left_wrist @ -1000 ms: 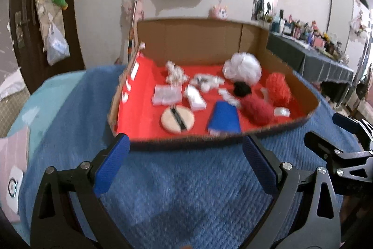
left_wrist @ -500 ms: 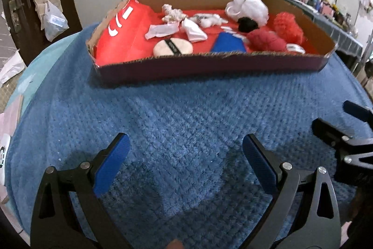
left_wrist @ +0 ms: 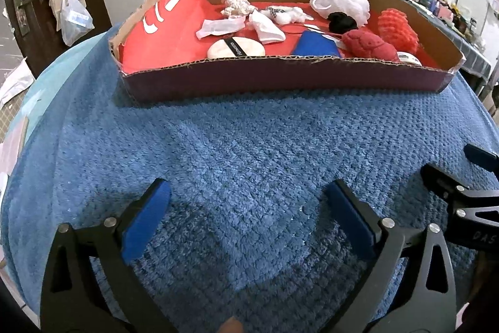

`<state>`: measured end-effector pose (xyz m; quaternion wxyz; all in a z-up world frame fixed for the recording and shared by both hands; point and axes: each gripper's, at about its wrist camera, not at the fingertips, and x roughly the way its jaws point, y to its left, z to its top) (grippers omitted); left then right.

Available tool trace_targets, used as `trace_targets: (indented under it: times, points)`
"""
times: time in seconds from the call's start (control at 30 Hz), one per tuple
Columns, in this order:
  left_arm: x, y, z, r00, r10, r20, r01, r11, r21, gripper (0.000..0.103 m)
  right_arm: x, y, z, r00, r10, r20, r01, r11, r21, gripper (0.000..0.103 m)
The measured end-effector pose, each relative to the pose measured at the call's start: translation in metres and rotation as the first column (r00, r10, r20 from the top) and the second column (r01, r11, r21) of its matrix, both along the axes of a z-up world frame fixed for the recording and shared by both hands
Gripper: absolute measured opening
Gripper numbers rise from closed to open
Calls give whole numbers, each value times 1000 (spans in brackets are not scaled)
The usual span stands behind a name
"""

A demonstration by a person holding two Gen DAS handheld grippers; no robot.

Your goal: Organize soft objects

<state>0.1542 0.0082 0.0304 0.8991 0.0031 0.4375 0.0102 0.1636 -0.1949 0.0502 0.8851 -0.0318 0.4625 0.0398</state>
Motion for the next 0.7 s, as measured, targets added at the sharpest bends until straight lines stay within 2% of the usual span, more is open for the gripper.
trace_targets:
  times: [0.7]
  points:
    - [0,4,-3,1000,-4,-4,3,1000,-30,103,1,-1,-3,1000,-14,-5,14,1000,9,103]
